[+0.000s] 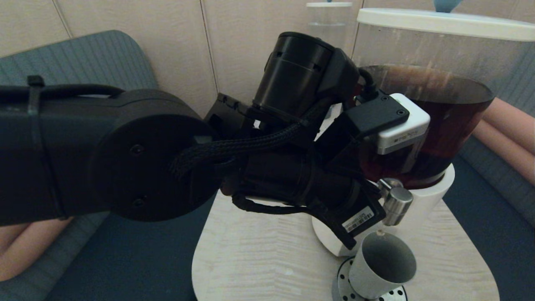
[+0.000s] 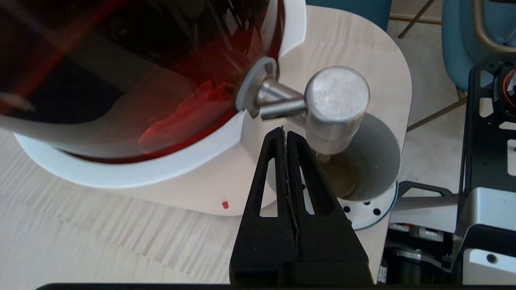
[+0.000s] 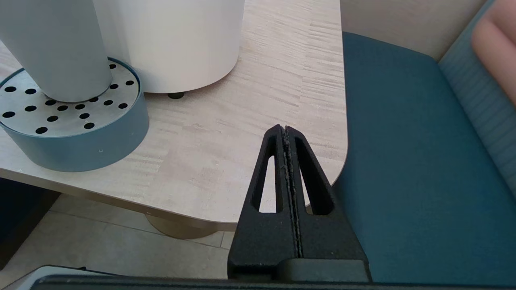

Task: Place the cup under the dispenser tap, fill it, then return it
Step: Turn off the faucet

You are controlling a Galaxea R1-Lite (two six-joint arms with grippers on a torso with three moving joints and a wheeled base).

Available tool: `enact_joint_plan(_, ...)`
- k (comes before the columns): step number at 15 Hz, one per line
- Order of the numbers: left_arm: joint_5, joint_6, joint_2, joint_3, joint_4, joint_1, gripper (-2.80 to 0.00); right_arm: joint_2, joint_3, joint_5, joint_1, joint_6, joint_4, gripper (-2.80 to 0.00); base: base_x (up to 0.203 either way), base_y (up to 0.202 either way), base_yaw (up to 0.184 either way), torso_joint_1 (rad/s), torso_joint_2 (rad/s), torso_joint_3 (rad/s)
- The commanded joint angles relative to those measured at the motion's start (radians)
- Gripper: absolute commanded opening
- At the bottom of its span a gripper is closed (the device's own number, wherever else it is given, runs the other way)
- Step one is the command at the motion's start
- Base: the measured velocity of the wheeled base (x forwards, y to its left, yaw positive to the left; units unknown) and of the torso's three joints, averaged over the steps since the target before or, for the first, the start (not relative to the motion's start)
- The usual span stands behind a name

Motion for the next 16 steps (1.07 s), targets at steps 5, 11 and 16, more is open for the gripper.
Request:
enact_joint_plan(5,-0.001,0.002,0.014,-0.017,0.001,-0.019,-2.8,-0.003,0.011,0.001,0.0,-0.001,0.0,-2.8,0.0,0.0,0.0,0.0,0.0,0.0)
enact_joint_plan(11,0.01,0.001,0.042,-0.039,-0.018,-0.041,-2.8,-0.003,0.009,0.001,0.0,-0.001,0.0,-2.8,0.0,0.0,0.0,0.0,0.0,0.0)
enact_joint_plan(16,0.011,0.001,0.057,-0.054,-0.025,-0.049,-2.8,-0.003,0.011,0.001,0.0,-0.002,0.0,-2.8,0.0,0.0,0.0,0.0,0.0,0.0)
